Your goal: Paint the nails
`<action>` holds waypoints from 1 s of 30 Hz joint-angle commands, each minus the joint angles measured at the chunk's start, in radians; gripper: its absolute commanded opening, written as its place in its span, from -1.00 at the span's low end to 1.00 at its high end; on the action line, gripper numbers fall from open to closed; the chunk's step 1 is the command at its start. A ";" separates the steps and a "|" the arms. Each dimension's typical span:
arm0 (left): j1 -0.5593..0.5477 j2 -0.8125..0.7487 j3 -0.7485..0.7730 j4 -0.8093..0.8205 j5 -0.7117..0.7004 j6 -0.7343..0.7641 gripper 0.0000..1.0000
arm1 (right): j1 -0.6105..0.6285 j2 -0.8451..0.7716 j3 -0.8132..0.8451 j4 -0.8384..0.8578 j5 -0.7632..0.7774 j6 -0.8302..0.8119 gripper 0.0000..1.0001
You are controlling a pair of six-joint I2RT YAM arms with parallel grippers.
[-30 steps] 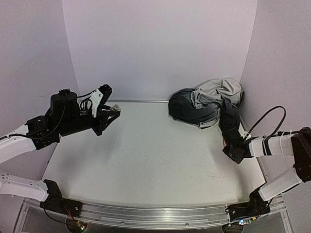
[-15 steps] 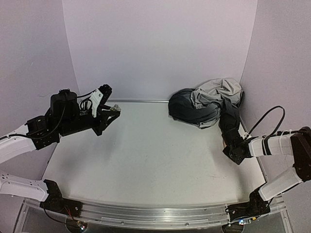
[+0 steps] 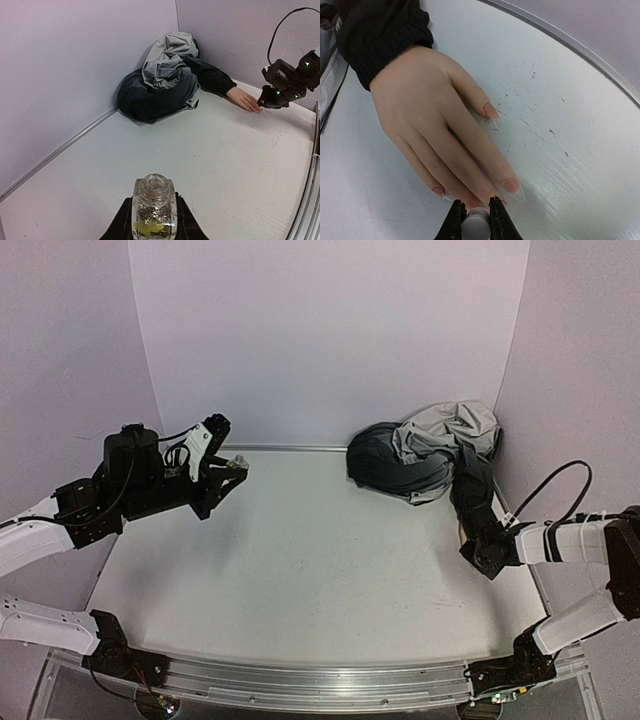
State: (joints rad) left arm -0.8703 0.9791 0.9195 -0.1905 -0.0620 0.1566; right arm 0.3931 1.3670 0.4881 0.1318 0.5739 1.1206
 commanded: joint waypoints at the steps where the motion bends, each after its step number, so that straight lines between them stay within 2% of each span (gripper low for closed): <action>1: 0.004 -0.024 0.004 0.051 0.011 -0.008 -1.00 | -0.004 -0.077 -0.016 -0.045 0.022 0.006 -1.00; 6: 0.004 -0.021 0.005 0.051 0.016 -0.008 -1.00 | -0.005 -0.116 -0.033 -0.008 0.038 -0.012 -1.00; 30: 0.004 -0.024 0.002 0.050 0.007 -0.005 -1.00 | -0.005 -0.033 0.007 0.055 0.062 -0.056 -1.00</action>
State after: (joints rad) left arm -0.8703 0.9791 0.9195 -0.1909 -0.0551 0.1566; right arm 0.3931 1.3205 0.4625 0.1940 0.5961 1.0767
